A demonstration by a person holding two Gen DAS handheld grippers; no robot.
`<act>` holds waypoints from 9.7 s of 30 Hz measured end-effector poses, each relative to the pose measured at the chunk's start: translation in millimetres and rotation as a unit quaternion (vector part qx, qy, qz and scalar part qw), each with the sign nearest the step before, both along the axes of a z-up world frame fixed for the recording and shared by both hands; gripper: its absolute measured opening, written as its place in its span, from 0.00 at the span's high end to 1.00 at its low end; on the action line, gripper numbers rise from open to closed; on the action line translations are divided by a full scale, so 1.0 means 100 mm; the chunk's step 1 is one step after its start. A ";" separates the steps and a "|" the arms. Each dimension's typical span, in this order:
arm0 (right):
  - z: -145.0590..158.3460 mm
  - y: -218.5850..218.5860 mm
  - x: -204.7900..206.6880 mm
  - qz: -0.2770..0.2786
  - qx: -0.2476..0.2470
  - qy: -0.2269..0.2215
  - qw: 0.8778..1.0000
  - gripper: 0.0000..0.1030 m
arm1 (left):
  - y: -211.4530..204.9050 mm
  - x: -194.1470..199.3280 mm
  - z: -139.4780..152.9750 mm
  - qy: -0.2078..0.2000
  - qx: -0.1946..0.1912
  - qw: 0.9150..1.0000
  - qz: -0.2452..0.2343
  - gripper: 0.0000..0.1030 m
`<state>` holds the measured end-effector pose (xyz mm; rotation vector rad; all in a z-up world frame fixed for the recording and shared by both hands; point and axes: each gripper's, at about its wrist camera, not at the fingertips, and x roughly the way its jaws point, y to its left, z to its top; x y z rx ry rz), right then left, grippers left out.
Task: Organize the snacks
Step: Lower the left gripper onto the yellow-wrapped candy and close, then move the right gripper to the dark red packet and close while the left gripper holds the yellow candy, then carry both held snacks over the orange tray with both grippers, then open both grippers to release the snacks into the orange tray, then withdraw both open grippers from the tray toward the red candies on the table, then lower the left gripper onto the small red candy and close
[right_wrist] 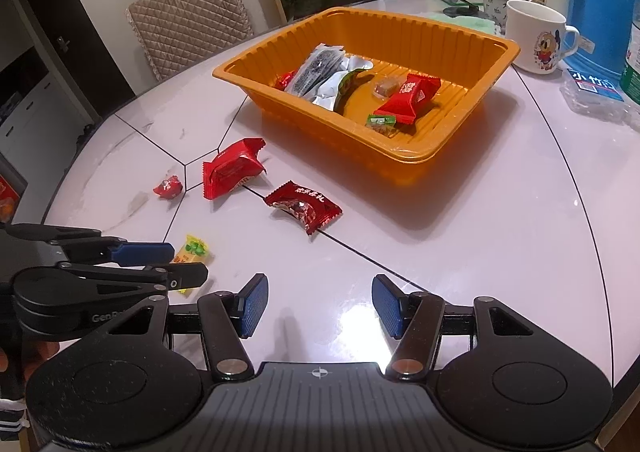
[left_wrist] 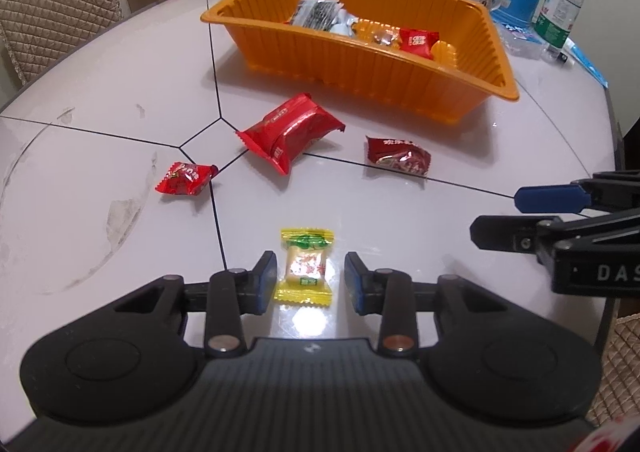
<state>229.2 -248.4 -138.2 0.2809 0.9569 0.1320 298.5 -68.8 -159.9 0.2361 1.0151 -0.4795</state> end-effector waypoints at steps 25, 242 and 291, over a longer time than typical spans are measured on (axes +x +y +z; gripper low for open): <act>-0.03 0.05 0.12 0.026 -0.003 -0.019 0.999 0.43 | 0.14 0.02 0.03 -0.011 0.001 1.000 0.021 0.82; 0.31 0.59 0.28 -0.014 -0.001 -0.002 1.000 0.41 | 0.83 0.11 0.66 0.014 -0.077 0.990 0.114 0.77; -0.17 0.34 1.00 -0.051 0.031 0.003 0.998 0.41 | 0.48 0.87 -0.04 -0.008 -0.034 0.997 0.073 0.72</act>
